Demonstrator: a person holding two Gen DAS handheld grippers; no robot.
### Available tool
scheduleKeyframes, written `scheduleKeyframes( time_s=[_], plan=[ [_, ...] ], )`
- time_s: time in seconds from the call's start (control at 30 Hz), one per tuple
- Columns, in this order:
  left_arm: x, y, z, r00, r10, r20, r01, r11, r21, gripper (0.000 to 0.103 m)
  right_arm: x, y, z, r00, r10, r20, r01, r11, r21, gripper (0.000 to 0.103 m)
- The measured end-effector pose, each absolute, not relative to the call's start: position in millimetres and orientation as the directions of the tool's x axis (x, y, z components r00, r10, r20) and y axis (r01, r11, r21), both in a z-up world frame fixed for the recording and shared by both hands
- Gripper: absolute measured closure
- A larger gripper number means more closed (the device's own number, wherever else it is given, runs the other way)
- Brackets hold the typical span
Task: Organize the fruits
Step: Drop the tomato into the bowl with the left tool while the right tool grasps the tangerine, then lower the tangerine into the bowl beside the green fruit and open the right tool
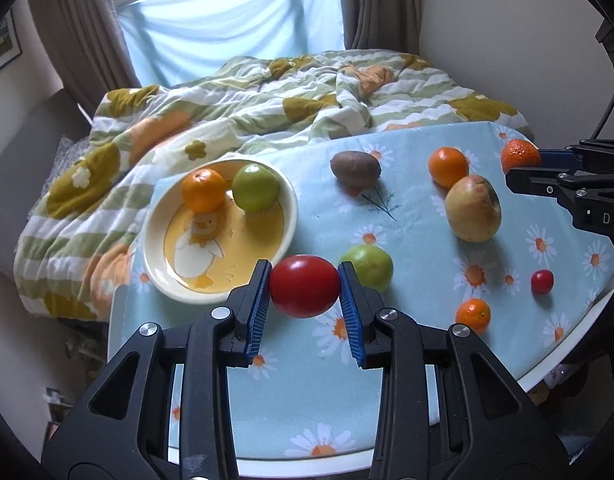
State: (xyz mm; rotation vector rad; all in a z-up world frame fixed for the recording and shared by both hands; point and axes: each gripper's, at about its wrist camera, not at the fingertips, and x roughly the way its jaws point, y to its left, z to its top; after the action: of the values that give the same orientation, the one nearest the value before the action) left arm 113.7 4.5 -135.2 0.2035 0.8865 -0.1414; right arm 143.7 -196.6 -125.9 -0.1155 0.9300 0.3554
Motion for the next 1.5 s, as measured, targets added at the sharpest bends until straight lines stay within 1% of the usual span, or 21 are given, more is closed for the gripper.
scheduleKeyframes(
  time_s=[0.23,0.63,0.93,1.13,1.17,1.23,1.27,1.3,1.37,1.5],
  plan=[
    [164.2,48.8,-139.4,0.62,-0.024,-0.784,0.222,0.964,0.145,0.064,179.4,-140.3,-131.3,0.524,0.288,-0.802,-0.358,0.929,0.1,0.069],
    [239.4,124.6,-199.3,0.547,-0.015,-0.837,0.251,0.957,0.147,0.064,233.7,-62.6,-165.6,0.484,0.284,-0.828,-0.338,0.933,0.122,0.069],
    [273.3,136.0,-226.6,0.515,-0.038,-0.857,0.3,0.944,0.139,0.064,244.9,-42.6,-182.8,0.456,0.262,-0.851,-0.31,0.943,0.124,0.069],
    [278.2,135.9,-229.7,0.509,-0.038,-0.86,0.311,0.94,0.142,0.063,246.3,-44.3,-186.0,0.449,0.245,-0.859,-0.278,0.952,0.127,0.069],
    [277.7,134.9,-229.2,0.511,-0.036,-0.859,0.315,0.937,0.149,0.061,246.3,-44.4,-185.7,0.449,0.244,-0.859,-0.275,0.953,0.127,0.069],
    [275.9,131.3,-228.0,0.515,-0.03,-0.857,0.326,0.931,0.163,0.035,246.2,-44.2,-185.0,0.451,0.241,-0.86,-0.272,0.954,0.125,0.069],
    [274.8,130.8,-227.4,0.515,-0.04,-0.856,0.333,0.93,0.157,0.002,246.1,-44.2,-184.6,0.451,0.24,-0.859,-0.271,0.954,0.124,0.069],
    [272.0,131.4,-225.1,0.523,-0.057,-0.851,0.336,0.931,0.144,0.0,245.8,-44.0,-184.0,0.452,0.24,-0.859,-0.271,0.955,0.124,0.069],
    [266.9,133.4,-221.0,0.52,-0.076,-0.851,0.339,0.933,0.124,0.0,245.6,-43.8,-183.2,0.454,0.235,-0.86,-0.271,0.955,0.118,0.07],
    [258.0,134.7,-217.1,0.517,-0.076,-0.853,0.345,0.93,0.126,0.0,246.6,-43.1,-179.7,0.458,0.232,-0.859,-0.28,0.954,0.108,0.07]
  ],
)
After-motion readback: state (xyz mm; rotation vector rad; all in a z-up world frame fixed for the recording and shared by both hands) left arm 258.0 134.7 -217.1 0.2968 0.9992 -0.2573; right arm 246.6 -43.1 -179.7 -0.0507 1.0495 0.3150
